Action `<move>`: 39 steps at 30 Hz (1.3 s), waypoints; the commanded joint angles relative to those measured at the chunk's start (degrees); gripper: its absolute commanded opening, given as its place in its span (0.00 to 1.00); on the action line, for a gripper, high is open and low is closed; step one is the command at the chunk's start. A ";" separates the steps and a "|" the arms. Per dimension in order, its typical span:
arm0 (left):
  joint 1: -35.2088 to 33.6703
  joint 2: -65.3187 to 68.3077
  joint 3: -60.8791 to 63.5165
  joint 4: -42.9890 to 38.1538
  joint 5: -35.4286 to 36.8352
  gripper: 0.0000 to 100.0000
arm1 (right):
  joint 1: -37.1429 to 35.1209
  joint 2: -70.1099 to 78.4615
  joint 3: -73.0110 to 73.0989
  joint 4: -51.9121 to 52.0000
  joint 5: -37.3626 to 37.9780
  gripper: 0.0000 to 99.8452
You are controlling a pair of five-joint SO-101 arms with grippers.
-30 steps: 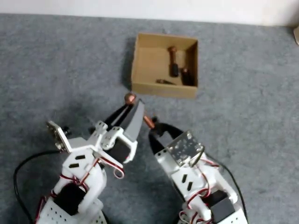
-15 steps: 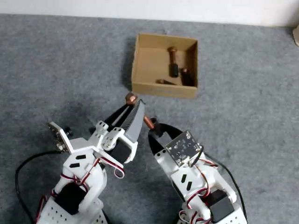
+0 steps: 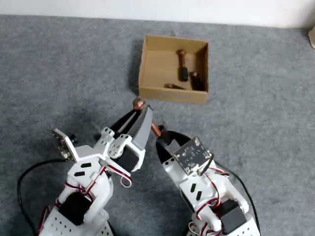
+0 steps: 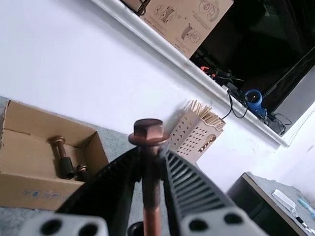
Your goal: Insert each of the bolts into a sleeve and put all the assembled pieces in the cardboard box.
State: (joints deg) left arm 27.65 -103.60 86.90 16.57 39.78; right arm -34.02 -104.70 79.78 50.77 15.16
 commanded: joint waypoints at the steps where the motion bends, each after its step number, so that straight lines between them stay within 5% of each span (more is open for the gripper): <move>1: -1.27 0.40 -0.57 -3.52 -0.18 0.00 | -1.10 -0.66 -0.92 0.13 -0.26 0.00; 24: -1.36 0.57 1.98 -4.40 -0.18 0.00 | -4.97 -0.66 -6.46 4.00 -0.26 0.00; 33: 5.67 0.31 4.18 -3.96 -0.35 0.00 | -4.62 -0.66 -6.37 2.24 -0.26 0.00; 39: 9.19 -0.04 8.31 -3.96 -0.35 0.00 | 2.77 -0.66 -6.73 0.57 -0.62 0.00</move>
State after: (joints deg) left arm 33.89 -103.87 94.55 13.32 39.78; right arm -34.81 -104.70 76.18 54.73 15.08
